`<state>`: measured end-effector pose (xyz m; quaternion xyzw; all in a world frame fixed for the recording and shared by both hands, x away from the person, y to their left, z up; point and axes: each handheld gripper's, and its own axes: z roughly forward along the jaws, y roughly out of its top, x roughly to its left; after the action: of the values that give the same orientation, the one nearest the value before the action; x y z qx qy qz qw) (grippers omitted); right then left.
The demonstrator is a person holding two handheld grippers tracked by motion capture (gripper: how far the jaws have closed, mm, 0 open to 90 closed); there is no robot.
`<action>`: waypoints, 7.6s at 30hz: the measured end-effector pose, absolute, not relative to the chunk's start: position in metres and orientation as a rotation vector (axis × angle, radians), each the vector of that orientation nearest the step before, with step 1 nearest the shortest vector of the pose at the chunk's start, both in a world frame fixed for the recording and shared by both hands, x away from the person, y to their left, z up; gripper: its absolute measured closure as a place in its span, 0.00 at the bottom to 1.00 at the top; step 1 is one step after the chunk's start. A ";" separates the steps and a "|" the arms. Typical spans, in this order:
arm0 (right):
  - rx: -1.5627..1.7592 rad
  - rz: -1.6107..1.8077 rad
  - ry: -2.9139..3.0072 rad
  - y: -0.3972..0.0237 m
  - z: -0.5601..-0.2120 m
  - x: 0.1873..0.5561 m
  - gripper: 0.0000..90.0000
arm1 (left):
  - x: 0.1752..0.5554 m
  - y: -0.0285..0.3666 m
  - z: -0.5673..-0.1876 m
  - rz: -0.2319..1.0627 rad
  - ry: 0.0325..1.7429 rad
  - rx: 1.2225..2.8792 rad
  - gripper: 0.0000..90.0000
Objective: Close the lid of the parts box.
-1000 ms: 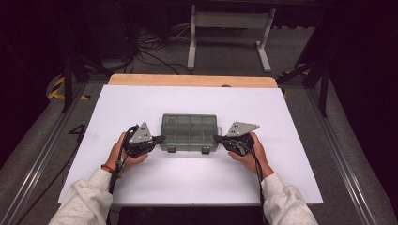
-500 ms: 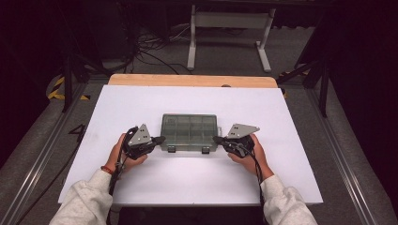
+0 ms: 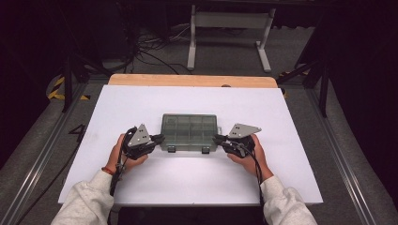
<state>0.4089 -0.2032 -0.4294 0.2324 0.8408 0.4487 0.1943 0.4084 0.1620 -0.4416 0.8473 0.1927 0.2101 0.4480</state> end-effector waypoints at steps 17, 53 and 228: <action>0.694 1.261 2.278 -0.201 -0.430 0.408 0.38 | 0.407 0.167 -0.443 0.537 0.487 2.067 0.53; 0.697 1.236 2.191 -0.198 -0.427 0.402 0.08 | 0.399 0.177 -0.441 0.549 0.510 1.976 0.06; 0.725 1.176 2.026 -0.279 -0.438 0.331 0.04 | 0.344 0.239 -0.443 0.612 0.583 1.884 0.03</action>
<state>0.3311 -0.2791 -0.4383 0.2783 0.7776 0.4513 0.3380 0.3442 0.2391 -0.4425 0.7832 0.2426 0.2543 0.5129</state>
